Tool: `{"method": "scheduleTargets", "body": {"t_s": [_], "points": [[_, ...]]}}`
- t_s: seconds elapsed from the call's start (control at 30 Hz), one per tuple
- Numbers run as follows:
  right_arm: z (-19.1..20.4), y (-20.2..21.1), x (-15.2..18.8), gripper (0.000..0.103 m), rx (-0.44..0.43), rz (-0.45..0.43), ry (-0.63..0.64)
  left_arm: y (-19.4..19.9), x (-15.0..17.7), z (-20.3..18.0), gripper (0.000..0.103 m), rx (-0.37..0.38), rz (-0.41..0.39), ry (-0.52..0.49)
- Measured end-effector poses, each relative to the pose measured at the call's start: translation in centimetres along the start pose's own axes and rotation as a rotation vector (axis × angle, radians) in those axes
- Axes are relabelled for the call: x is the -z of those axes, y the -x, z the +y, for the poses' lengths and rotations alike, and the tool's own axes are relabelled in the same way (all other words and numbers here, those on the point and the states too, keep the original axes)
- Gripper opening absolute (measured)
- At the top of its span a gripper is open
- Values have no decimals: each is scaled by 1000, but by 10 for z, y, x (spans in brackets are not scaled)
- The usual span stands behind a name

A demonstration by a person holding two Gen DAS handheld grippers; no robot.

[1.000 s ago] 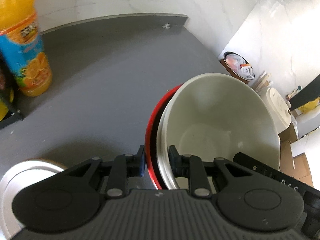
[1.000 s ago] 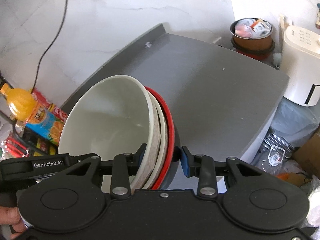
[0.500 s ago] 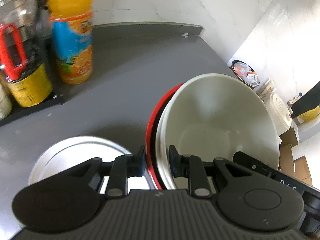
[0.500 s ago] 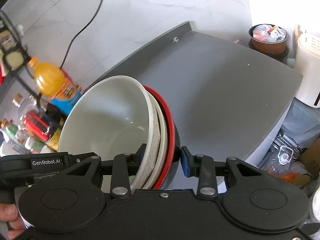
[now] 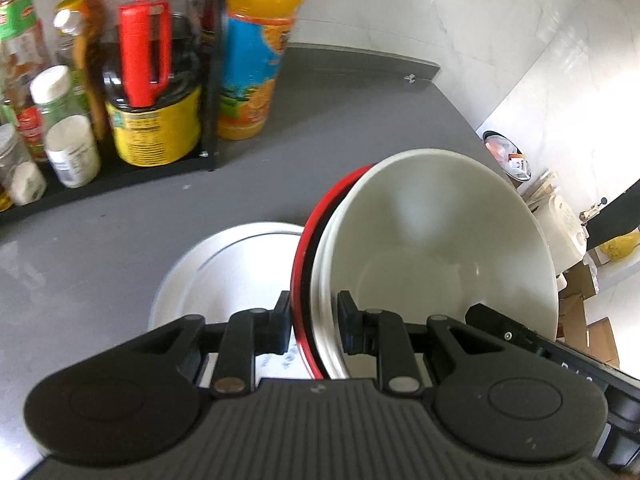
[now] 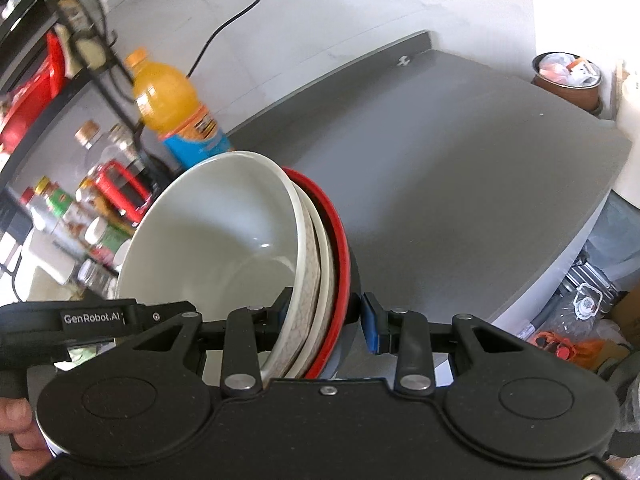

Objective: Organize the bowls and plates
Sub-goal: 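Lift the bowl stack and carry it over the white plate stack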

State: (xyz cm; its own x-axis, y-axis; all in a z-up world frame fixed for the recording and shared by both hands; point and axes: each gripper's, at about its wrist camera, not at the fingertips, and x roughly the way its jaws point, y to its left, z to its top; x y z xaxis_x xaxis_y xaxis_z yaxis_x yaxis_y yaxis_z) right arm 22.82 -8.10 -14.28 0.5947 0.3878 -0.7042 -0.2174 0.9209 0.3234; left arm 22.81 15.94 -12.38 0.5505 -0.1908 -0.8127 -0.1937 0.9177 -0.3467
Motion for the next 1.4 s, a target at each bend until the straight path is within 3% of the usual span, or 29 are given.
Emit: {"method": "scheduleTargets", "body": {"t_s": [0.33, 0.7, 1.17, 1.4], "points": [[32, -10, 12, 34, -19, 36, 50, 11, 7, 42, 22, -5, -2, 56], [38, -40, 20, 34, -26, 119, 63, -11, 9, 73, 22, -18, 51, 106], [32, -58, 19, 35, 0, 165, 27, -26, -3, 68, 22, -33, 94, 75], [35, -49, 19, 43, -8, 145, 33, -24, -5, 66, 26, -23, 68, 70]]}}
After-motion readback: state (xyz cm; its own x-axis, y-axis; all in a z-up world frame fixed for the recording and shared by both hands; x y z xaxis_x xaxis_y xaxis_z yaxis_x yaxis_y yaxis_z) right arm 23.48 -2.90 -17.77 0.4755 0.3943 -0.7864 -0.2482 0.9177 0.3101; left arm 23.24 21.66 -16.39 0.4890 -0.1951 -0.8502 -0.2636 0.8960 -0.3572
